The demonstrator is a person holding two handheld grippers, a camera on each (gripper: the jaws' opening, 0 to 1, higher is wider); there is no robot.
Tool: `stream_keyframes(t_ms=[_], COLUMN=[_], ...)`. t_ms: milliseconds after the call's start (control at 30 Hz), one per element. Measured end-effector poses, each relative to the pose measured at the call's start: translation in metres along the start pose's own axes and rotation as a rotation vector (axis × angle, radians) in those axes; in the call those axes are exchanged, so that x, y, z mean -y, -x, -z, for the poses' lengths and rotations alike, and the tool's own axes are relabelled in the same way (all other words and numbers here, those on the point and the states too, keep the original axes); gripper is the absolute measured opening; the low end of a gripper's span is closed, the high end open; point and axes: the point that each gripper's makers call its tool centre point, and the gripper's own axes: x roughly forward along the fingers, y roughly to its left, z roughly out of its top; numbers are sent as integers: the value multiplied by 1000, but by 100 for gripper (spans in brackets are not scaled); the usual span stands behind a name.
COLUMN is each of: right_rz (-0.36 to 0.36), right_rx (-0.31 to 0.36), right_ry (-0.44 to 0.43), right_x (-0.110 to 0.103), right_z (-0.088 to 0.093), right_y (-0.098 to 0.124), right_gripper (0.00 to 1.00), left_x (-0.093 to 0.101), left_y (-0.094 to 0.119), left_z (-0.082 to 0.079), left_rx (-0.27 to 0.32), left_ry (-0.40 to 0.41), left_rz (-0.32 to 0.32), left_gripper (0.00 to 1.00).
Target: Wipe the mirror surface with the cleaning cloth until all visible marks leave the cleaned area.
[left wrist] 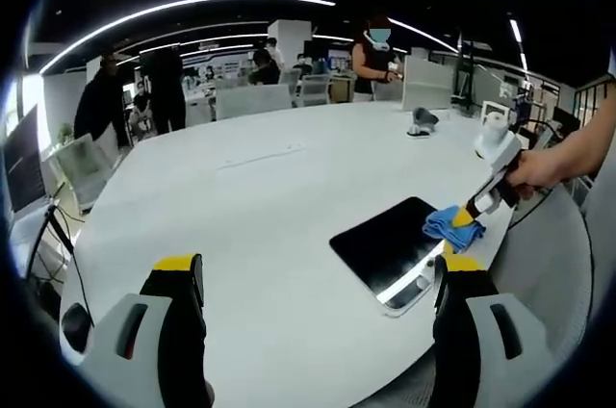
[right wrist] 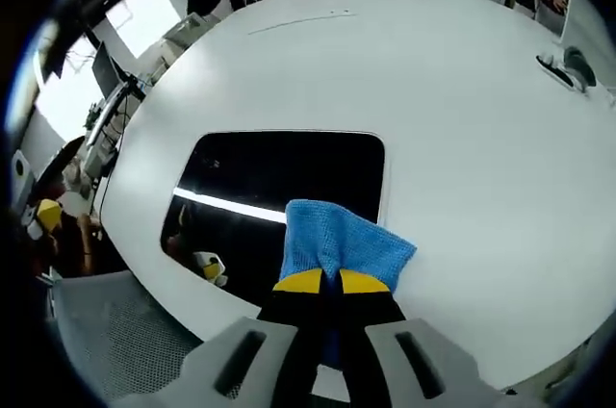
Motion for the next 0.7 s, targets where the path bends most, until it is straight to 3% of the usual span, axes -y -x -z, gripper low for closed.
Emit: stream_keyframes(t_ms=[167,700], right_rz=[-2,-11], right_rx=[0,-19], right_ry=[14,-3], right_x=[-1,-10], right_z=[4,0], right_y=[1,-1], right_gripper=[0,0], left_x=[10,-3], left_y=[-2,1], left_z=[2,-2], left_rx=[-18,2], left_ry=[-29,4], left_rz=[33,-3], left_gripper=[99,99])
